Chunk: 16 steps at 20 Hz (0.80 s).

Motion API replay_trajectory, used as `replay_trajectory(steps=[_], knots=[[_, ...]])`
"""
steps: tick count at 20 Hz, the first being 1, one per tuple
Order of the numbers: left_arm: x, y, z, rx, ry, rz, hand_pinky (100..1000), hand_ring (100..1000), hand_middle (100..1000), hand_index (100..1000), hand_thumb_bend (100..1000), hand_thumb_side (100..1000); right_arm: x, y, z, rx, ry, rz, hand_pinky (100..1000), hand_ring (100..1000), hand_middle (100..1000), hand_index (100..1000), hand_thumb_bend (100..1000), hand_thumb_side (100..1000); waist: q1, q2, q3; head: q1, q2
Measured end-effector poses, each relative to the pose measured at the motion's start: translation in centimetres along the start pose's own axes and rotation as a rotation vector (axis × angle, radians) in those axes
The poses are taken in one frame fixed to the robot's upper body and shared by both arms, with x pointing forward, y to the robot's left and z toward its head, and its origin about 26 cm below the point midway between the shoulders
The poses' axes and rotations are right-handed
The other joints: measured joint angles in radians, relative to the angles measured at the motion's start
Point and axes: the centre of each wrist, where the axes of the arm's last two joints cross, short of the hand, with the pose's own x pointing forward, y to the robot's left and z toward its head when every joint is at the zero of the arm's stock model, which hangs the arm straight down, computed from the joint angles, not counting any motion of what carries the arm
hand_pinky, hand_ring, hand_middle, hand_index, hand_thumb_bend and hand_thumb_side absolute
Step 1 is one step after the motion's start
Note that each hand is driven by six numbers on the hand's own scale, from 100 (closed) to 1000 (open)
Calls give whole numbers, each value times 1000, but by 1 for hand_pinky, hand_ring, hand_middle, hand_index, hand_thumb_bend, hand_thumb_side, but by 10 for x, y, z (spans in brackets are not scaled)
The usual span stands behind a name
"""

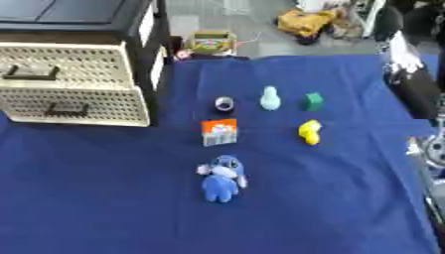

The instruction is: Pick up objects from table and place into drawer.

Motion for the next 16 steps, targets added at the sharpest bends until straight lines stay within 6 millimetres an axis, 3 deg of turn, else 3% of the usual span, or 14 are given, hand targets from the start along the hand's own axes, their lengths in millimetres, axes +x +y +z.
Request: replay_trajectory(steps=[16], knots=[[2,3,-7,-10,-23,-42,588,491,499,825,100,919,0,0,0,1,1,0,632,590,492,768,447,802,2,0,1,4,0]])
